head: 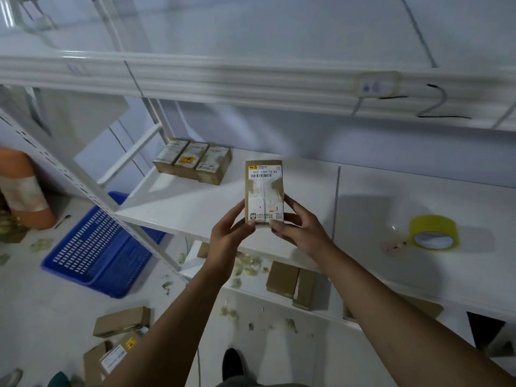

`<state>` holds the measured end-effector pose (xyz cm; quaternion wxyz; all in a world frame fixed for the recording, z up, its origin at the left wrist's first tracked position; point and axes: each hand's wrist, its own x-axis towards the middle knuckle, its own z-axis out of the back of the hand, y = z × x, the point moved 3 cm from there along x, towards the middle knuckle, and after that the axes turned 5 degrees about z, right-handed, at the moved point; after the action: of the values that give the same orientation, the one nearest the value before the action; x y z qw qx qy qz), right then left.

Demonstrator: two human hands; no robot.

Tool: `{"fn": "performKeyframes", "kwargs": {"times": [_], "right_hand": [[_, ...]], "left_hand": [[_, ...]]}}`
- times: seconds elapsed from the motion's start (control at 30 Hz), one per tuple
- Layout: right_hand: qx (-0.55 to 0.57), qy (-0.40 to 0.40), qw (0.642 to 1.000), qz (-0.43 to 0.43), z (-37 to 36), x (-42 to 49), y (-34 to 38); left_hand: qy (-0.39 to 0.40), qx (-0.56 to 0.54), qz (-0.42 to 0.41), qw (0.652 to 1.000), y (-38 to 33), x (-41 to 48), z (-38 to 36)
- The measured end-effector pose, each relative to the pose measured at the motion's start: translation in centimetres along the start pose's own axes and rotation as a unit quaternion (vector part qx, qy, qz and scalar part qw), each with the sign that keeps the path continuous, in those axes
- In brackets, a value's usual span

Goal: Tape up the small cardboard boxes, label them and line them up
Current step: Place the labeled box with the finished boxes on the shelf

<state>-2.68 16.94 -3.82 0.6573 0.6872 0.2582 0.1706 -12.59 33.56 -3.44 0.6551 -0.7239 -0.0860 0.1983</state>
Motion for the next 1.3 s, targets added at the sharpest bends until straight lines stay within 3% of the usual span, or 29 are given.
{"fn": "performKeyframes", "kwargs": {"times": [0.27, 0.47, 0.63, 0.77, 0.93, 1.03, 1.17, 1.3], "right_hand": [[0.022, -0.051, 0.998, -0.024, -7.9, 8.1, -1.0], [-0.028, -0.077, 0.996, -0.034, -11.5, 12.4, -1.4], [0.010, -0.129, 0.990, -0.054, -12.4, 15.4, -2.5], [-0.004, -0.166, 0.983, -0.072, -12.1, 17.7, -3.0], [-0.020, -0.192, 0.977, -0.094, -11.0, 21.1, -4.3], [-0.025, -0.191, 0.976, -0.105, -10.4, 22.6, -5.3], [-0.005, -0.182, 0.974, -0.134, -10.1, 23.7, -6.9], [-0.003, -0.167, 0.973, -0.158, -10.2, 24.3, -7.6]], "left_hand": [[-0.022, 0.007, -0.005, 1.000, -1.7, 6.2, 8.7], [0.014, 0.013, 0.004, 1.000, -1.7, 11.4, 13.7], [0.036, 0.042, 0.010, 0.998, -1.1, 15.0, 14.7], [0.024, 0.101, 0.015, 0.994, 0.6, 18.1, 14.7], [-0.010, 0.086, 0.027, 0.996, 1.5, 21.2, 14.0], [-0.036, 0.161, 0.010, 0.986, 1.9, 22.6, 13.7], [-0.060, 0.334, -0.033, 0.940, 2.2, 24.2, 14.2], [-0.053, 0.415, -0.070, 0.905, 2.3, 25.1, 14.8]]}}
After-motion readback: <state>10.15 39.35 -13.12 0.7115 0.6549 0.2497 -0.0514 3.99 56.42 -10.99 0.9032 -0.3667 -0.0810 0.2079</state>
